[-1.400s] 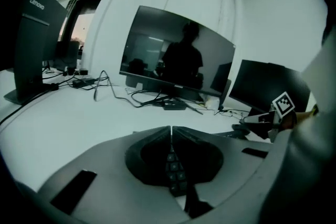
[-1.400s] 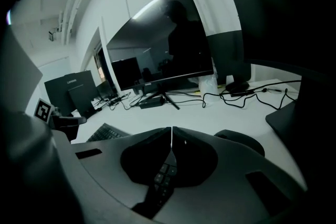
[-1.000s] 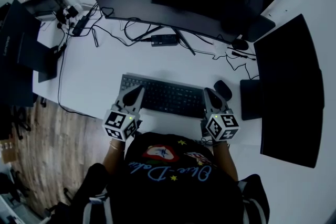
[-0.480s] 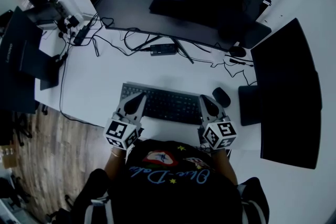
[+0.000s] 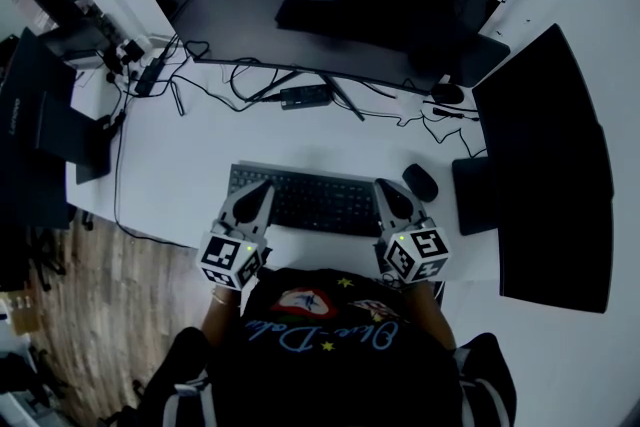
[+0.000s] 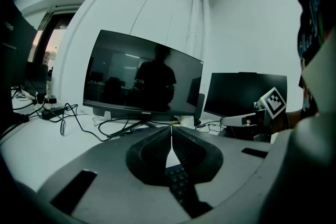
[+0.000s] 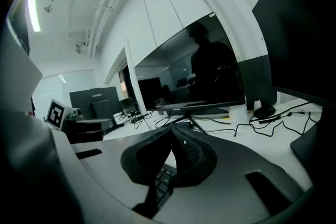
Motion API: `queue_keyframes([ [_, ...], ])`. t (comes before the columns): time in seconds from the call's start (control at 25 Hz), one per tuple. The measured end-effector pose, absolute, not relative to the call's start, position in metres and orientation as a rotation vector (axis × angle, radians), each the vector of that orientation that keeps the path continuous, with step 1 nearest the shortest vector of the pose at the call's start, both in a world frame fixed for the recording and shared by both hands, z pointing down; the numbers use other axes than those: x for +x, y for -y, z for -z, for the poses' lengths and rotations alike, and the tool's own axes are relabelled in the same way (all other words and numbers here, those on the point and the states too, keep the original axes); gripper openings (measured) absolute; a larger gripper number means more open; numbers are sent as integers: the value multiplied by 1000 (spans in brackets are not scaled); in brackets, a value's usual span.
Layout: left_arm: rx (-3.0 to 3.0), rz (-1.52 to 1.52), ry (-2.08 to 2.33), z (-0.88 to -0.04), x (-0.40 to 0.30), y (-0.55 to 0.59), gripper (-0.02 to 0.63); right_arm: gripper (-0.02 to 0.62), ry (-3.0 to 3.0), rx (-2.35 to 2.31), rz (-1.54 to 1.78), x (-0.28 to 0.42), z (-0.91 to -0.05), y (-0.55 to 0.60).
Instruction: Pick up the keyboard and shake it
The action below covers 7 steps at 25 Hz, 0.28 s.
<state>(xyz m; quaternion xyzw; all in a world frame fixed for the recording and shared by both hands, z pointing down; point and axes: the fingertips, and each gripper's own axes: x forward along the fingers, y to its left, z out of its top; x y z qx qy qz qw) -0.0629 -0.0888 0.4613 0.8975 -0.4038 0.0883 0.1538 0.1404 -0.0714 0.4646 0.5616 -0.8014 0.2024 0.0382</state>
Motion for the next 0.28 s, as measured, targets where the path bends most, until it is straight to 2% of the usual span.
queue_keyframes([
  [0.28,2561,-290,1142,-458,-62,88,6,0,2470,1727,-625,140,-460,72],
])
